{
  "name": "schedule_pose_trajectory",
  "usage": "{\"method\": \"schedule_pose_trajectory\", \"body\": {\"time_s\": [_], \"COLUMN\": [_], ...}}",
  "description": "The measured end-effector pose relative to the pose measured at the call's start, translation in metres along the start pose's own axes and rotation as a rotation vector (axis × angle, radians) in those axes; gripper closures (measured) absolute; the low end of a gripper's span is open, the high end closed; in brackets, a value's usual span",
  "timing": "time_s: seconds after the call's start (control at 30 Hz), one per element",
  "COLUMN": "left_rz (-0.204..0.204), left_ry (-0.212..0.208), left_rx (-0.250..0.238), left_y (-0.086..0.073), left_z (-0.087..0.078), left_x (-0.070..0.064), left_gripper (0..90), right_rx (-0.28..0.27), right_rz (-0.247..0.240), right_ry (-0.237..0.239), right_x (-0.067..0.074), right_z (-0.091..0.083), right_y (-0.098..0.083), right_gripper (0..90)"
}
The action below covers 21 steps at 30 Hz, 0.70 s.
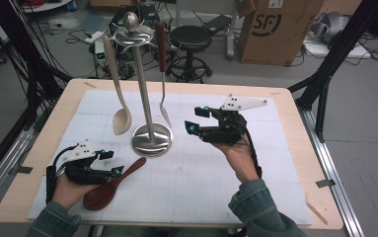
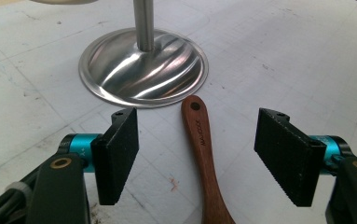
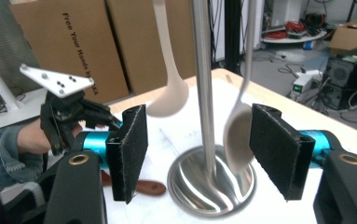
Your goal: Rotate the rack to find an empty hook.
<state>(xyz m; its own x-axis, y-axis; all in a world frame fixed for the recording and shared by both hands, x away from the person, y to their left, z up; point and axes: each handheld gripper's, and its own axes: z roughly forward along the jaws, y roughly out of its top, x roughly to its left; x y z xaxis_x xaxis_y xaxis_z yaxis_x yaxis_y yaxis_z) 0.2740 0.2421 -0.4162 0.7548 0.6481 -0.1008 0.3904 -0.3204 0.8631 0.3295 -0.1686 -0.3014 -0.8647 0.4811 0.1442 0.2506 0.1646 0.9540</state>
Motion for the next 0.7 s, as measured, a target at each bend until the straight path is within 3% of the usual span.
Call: {"method": "schedule_pose_trajectory", "body": {"time_s": [0.7], "left_rz": [0.002], "left_ry": [-0.003], "left_rx": [0.028], "left_y": [-0.005], "left_z": [0.005], "left_x": [-0.002], "left_gripper": [35.0], "right_rx": [0.046], "right_rz": [0.061], "right_ry": [-0.070], "right_x": [-0.007], "right_z": [-0.031], "right_y": [-0.066], "right_gripper": [29.9]}}
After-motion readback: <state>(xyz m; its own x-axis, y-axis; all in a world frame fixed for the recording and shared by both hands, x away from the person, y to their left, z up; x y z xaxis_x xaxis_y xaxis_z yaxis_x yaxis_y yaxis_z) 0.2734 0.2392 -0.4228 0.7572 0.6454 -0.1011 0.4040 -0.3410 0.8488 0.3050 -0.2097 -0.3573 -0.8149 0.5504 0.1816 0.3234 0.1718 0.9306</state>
